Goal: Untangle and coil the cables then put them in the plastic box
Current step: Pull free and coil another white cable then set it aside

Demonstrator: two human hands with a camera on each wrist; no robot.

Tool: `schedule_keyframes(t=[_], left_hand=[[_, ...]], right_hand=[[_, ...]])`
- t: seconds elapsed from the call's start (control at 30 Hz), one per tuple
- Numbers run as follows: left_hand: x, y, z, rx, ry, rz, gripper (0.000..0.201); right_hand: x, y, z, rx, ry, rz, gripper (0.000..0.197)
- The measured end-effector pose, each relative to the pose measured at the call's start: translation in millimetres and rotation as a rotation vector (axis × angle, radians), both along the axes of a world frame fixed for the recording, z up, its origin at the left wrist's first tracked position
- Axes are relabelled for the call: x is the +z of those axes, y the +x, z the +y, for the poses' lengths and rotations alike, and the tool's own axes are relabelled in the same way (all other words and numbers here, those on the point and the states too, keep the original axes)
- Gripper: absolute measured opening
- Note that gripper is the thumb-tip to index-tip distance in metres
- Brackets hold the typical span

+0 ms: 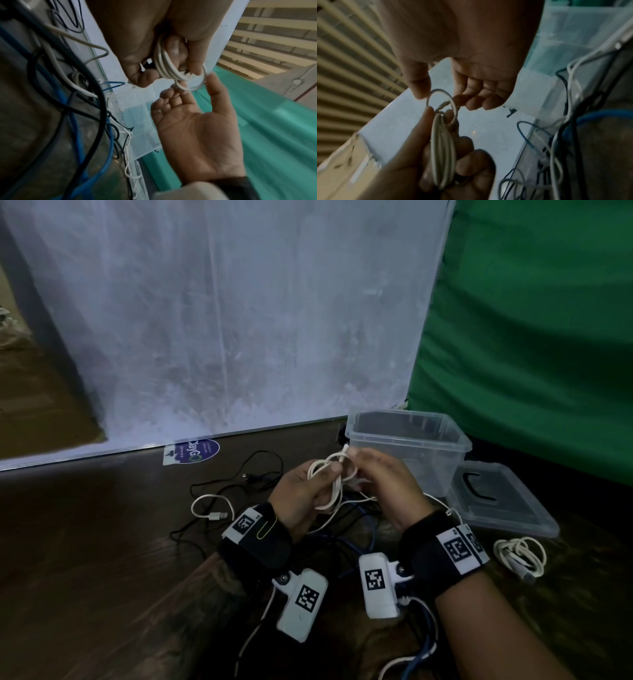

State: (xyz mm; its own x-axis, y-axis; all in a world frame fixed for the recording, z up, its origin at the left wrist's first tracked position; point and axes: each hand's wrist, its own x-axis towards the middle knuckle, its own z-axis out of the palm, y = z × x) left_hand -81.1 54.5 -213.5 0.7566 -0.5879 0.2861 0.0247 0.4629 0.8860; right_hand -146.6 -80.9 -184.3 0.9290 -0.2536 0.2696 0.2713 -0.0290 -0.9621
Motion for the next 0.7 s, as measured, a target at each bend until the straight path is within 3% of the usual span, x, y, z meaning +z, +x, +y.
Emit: schedule_keyframes(t=[0.1, 0.2, 0.27, 0.37, 0.5, 0.6, 0.7], left_hand=[[-0.5, -4.2, 0.3, -0.022, 0.040, -0.021, 0.017], [0.8, -3.5, 0.8, -0.089, 0.076, 0.040, 0.017], [1.1, 0.9, 0.9, -0.193, 0.077, 0.148, 0.022], [4.2, -1.2, -4.8, -0.275, 0.135, 0.226, 0.032], [5.7, -7.4, -6.0, -0.269, 0.247, 0.150, 0.026], [3.3, 1.1, -2.5, -0.268, 0.135, 0.169, 0.018], [0.4, 10.9, 1.4, -0.200, 0.008, 0.185, 0.015]], right_hand=[[0.1, 0.0, 2.5, 0.043, 0.132, 0.042, 0.017], [4.7, -0.2, -9.4, -0.204, 0.001, -0.086, 0.019], [10.3, -1.6, -25.8, -0.396, 0.042, -0.189, 0.018], [14.0, -3.8, -39.7, -0.534, 0.070, -0.290, 0.020], [11.0, -0.7, -40.4, -0.582, 0.065, -0.309, 0.019], [8.9, 0.3, -41.6, -0.542, 0.180, -0.303, 0.017], [7.5, -0.7, -42.1, -0.364, 0.273, -0.224, 0.015]])
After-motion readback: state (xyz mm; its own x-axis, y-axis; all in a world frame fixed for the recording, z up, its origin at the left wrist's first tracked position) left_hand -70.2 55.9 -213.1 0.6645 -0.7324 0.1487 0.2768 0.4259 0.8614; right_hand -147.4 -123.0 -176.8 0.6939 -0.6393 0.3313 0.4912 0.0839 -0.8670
